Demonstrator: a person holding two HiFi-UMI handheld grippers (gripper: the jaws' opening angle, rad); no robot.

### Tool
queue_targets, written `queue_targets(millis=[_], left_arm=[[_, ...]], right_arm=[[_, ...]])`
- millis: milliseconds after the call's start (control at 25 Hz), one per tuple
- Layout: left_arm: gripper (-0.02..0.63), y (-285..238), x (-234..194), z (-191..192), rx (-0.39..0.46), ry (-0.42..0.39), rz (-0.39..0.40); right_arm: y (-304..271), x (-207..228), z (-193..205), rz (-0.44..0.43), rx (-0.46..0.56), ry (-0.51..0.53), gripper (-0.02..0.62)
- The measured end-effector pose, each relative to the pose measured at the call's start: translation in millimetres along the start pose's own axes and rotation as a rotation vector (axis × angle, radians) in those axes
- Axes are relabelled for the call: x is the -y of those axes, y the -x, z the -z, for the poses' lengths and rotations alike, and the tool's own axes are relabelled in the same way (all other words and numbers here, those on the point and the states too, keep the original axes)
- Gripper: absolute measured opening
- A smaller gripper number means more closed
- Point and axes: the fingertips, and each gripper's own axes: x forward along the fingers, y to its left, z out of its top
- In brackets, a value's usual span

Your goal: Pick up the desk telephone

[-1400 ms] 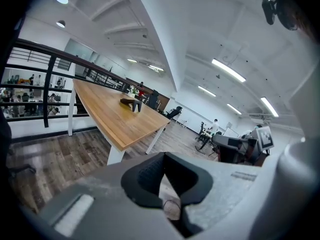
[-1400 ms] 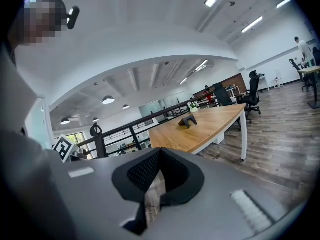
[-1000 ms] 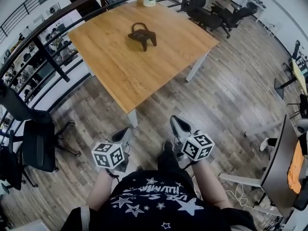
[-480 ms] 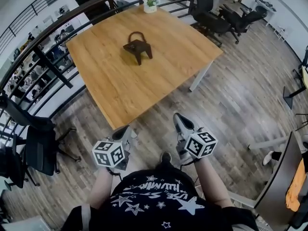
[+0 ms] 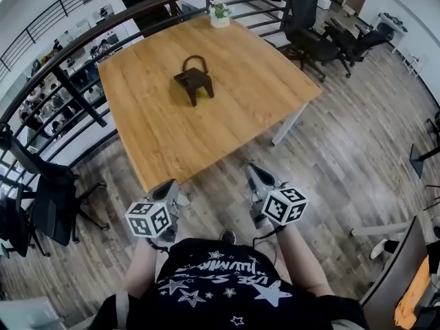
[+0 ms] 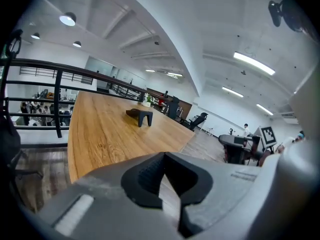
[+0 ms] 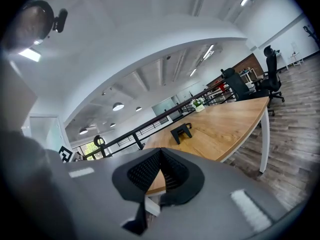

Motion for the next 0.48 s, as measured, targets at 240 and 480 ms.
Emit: queue_targets(millis=[240, 480], left_arm=[[0.002, 0.4, -3.8, -6.6, 0.029, 0.026, -0.058], [0.002, -1.9, -37.3, -15.6, 0.028, 0.074, -0.103]], right_arm=[[-19.7, 13.6, 4.5, -0.013, -0.049, -0.009, 0.002], [-60.0, 13.6, 8.9, -0.025, -0.092, -0.055, 0.003]])
